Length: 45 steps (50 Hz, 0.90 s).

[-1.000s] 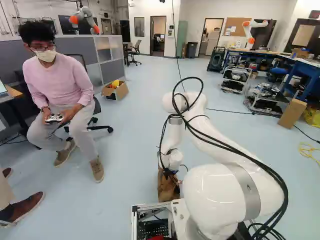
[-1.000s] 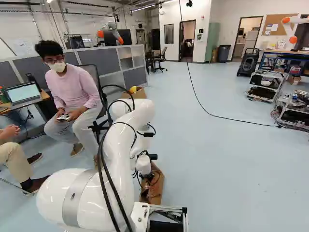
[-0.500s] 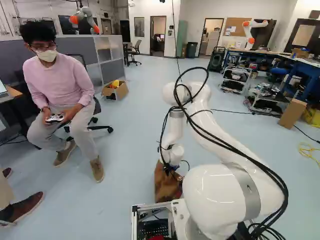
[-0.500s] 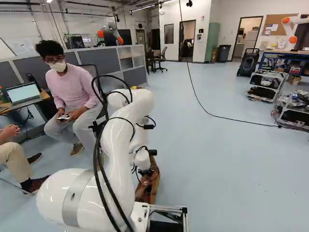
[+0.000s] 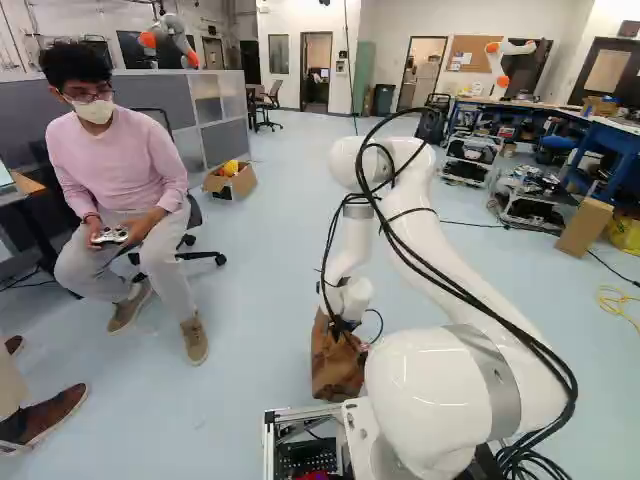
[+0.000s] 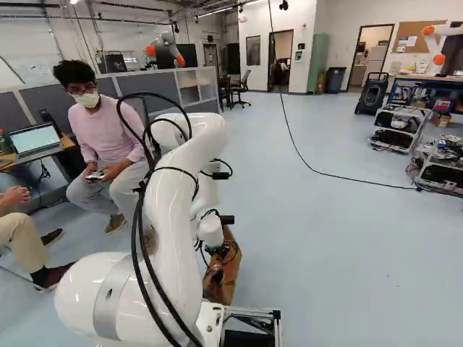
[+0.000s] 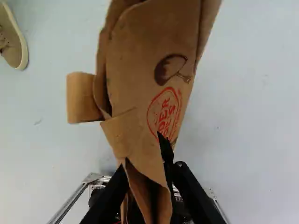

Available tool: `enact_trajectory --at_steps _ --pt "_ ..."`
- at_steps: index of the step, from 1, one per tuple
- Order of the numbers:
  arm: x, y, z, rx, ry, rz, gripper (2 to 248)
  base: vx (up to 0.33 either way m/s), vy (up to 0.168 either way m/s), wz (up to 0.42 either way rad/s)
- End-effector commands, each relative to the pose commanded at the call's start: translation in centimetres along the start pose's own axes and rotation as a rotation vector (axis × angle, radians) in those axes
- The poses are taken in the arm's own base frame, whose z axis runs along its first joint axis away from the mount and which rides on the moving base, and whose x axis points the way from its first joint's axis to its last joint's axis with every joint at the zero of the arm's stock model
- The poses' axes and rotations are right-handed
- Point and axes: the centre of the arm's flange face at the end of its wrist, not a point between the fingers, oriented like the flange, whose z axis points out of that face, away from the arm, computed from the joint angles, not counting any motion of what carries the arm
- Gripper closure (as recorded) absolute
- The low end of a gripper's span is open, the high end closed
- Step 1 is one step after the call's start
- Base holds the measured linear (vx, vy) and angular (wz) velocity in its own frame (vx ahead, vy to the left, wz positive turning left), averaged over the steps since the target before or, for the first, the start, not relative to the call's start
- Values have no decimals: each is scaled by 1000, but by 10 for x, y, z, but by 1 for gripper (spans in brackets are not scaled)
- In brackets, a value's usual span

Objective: Pick up the grocery bag from the ground

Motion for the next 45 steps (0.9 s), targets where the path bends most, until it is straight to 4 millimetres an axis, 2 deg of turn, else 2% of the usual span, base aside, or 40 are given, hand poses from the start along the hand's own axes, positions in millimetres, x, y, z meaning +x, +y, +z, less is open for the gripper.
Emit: enact_trajectory --at_steps 45 --pt "3 -6 -123 -9 110 -6 229 0 0 0"
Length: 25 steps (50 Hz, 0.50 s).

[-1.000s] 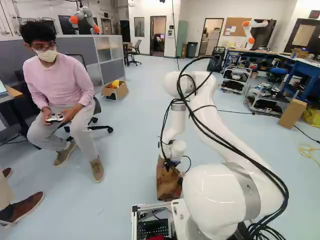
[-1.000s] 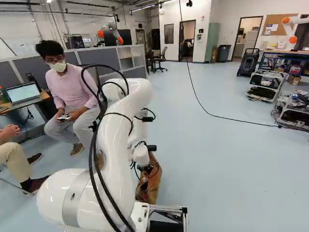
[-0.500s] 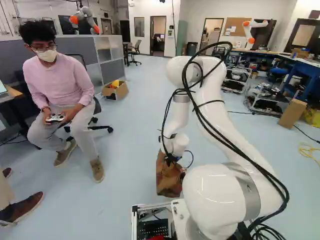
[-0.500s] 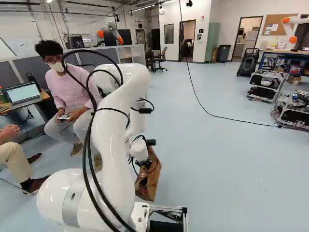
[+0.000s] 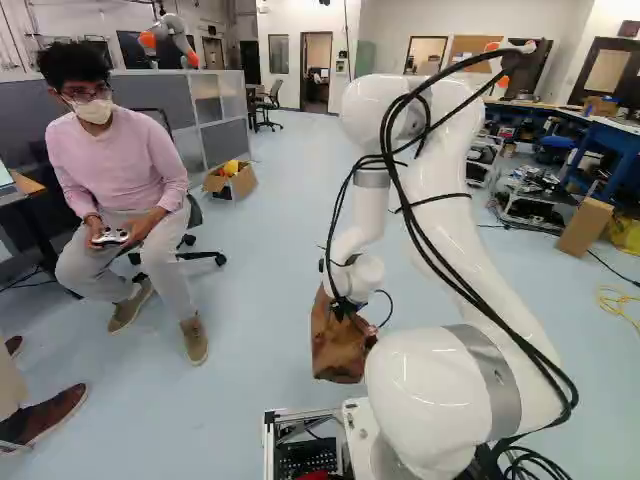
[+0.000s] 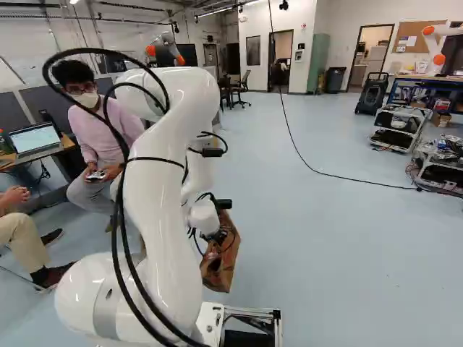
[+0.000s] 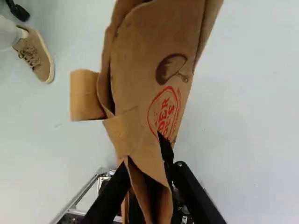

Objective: Pick up the grocery bag from the ground

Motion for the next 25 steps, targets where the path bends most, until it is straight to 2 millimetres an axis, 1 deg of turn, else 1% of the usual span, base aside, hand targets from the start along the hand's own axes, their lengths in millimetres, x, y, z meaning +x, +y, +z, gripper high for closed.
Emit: enact_trajectory --at_steps 25 --pt "2 -3 -65 -8 93 -5 229 0 0 0"
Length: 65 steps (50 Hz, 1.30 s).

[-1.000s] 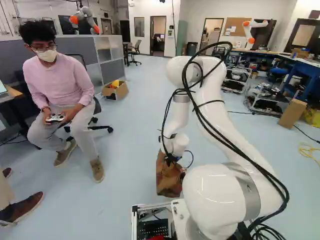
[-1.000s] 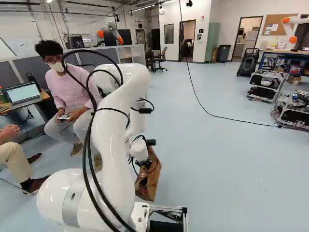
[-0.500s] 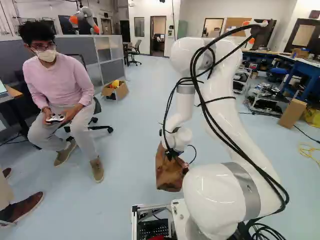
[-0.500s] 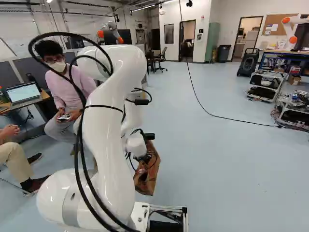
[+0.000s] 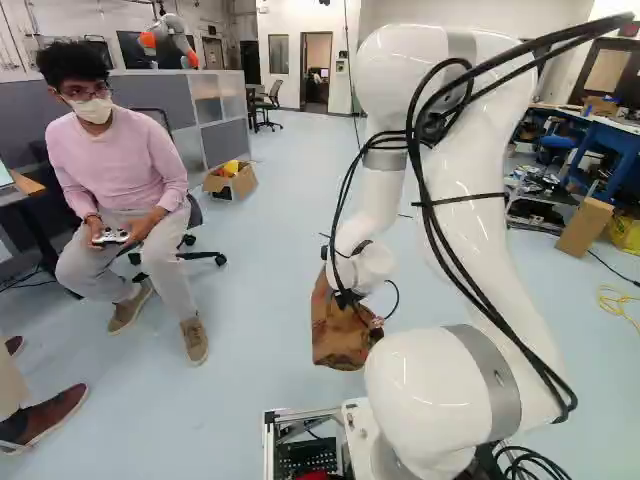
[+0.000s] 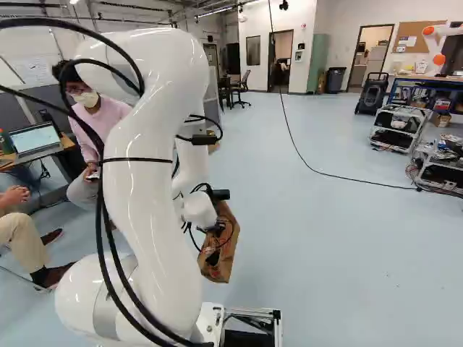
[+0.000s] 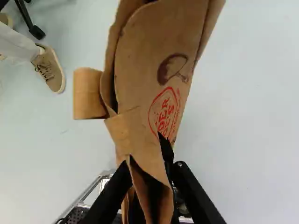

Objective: Pick up the grocery bag from the ground

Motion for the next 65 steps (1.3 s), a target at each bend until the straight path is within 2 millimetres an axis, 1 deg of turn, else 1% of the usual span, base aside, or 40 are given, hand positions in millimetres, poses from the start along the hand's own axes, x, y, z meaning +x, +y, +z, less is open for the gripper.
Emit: enact_trajectory --at_steps 20,43,65 --pt "2 -2 -50 -8 93 -5 229 0 0 0" --pt "5 -2 -57 -11 123 -2 229 0 0 0" --pt "12 -2 -77 -21 215 6 229 0 0 0"
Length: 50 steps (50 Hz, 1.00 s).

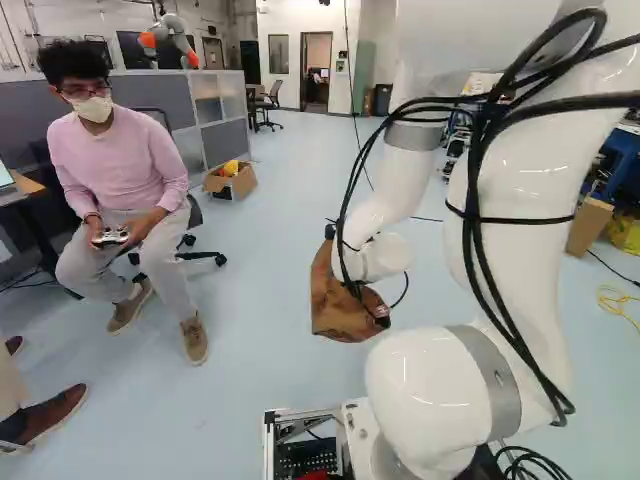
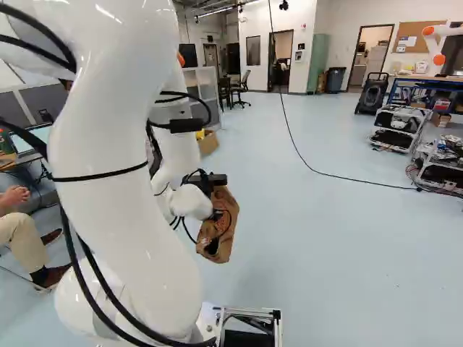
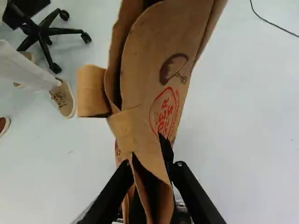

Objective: Pick up the grocery bag from the ground

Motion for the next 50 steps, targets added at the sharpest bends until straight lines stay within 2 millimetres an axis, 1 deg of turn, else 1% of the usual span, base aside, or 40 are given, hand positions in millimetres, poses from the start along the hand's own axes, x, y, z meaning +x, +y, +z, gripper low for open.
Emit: enact_trajectory --at_steps 18,35,50 --pt "12 0 -25 -14 123 10 229 0 0 0" --pt "24 0 -55 -30 274 23 229 0 0 0" --pt "30 1 -80 -43 397 33 229 0 0 0"
